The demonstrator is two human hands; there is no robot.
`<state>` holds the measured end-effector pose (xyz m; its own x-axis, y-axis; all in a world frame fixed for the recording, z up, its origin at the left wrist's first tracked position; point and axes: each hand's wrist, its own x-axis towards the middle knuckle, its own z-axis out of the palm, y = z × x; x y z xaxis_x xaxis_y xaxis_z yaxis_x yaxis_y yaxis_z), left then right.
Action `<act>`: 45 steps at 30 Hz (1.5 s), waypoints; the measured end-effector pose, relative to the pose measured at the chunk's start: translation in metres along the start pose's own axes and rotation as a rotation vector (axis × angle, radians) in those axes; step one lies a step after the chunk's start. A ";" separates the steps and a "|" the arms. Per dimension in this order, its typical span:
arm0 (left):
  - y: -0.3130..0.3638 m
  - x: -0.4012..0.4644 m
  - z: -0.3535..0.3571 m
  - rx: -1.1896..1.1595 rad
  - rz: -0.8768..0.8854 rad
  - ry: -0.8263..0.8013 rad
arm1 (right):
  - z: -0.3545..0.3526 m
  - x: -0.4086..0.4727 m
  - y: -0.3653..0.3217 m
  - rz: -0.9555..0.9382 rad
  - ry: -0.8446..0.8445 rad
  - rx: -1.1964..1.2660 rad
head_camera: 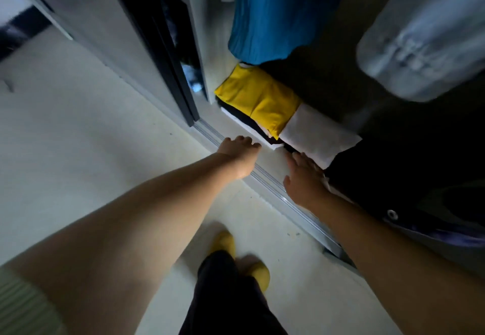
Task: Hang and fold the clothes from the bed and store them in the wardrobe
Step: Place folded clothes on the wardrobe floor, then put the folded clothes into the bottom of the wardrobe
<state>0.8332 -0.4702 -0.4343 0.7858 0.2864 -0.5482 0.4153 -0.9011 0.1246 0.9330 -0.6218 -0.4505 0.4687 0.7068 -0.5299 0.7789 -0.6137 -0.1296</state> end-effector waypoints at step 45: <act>0.446 -0.407 -0.115 0.446 1.014 -0.103 | -0.031 -0.683 0.028 1.213 0.372 0.906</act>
<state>0.7513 -0.9516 -0.0601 0.6179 -0.6586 -0.4294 -0.6156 -0.7450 0.2568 0.6473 -1.1109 -0.0661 0.7881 -0.3904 -0.4760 -0.5658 -0.7639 -0.3103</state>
